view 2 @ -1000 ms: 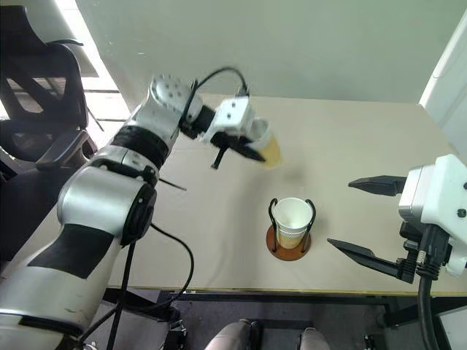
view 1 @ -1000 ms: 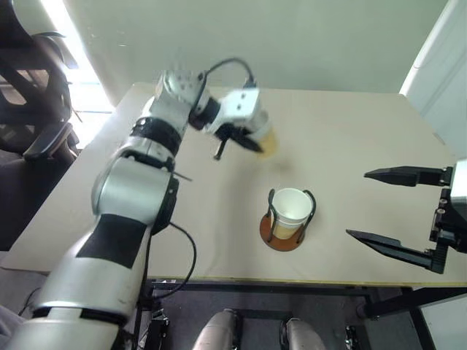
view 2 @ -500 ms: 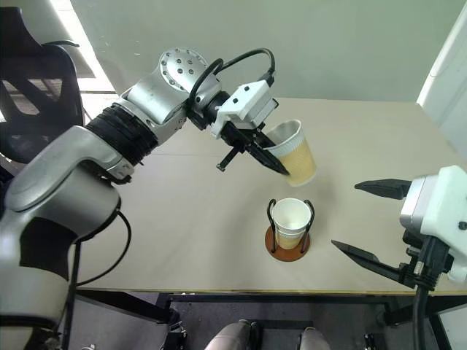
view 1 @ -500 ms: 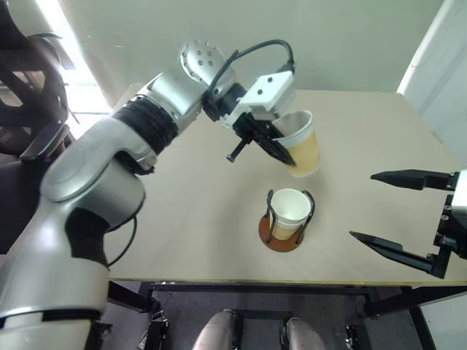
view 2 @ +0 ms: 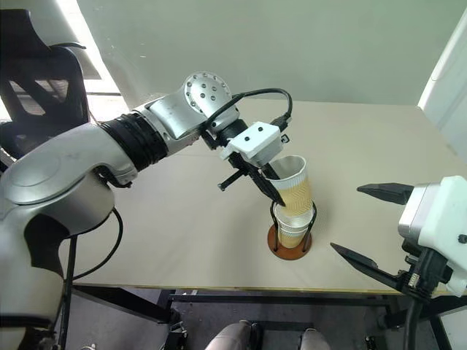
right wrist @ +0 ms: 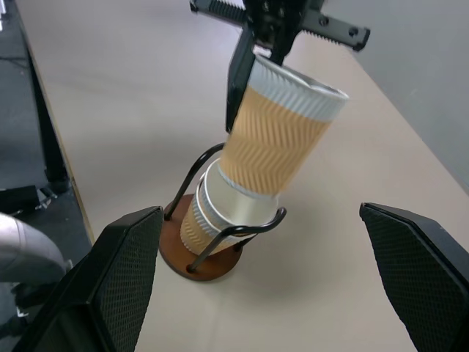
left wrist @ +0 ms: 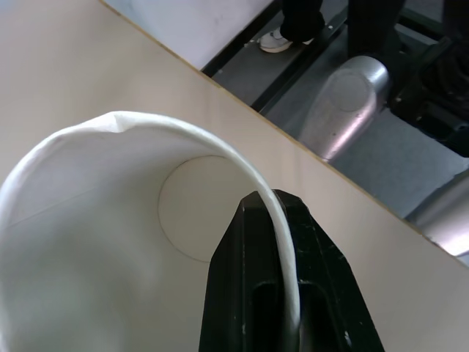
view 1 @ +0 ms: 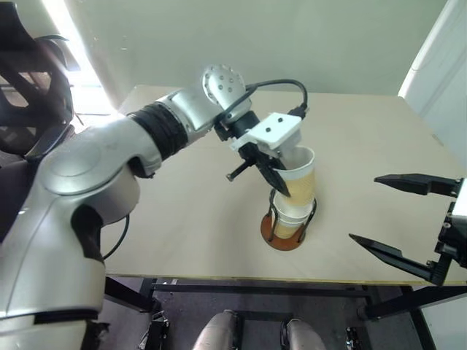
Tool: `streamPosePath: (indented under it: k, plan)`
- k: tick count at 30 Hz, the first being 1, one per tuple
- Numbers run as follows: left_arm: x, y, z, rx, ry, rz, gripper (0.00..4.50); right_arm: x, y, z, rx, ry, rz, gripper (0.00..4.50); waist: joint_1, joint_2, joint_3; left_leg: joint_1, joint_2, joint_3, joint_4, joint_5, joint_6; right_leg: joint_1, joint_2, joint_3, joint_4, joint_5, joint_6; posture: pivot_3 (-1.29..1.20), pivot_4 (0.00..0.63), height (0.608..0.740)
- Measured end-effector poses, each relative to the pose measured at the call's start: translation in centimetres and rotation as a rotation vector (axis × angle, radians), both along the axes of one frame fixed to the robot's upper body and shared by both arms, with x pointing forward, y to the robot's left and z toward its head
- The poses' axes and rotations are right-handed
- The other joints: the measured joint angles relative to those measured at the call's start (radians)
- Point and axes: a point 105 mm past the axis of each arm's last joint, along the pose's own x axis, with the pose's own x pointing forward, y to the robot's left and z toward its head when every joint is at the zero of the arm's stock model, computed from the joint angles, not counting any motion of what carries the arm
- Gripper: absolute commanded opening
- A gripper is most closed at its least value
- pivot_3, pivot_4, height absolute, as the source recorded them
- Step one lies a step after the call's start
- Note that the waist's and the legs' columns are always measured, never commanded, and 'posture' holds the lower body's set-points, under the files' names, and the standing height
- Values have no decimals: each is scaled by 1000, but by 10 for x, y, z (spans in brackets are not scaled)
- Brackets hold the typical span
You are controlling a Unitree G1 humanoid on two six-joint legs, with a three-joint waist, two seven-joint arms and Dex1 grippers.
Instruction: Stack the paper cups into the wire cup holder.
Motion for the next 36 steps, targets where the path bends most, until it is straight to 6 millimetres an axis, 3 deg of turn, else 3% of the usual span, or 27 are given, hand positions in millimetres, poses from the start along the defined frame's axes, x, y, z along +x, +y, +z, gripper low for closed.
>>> streamPosePath:
  k: [36]
  plan:
    - [3,4,-16,74,-12,-3,20,-2,-1,-1,7,3,-30,4455,1,0,0,0,0,0,0,-10,2,1,0,-1,0,-11,3,0,150,740]
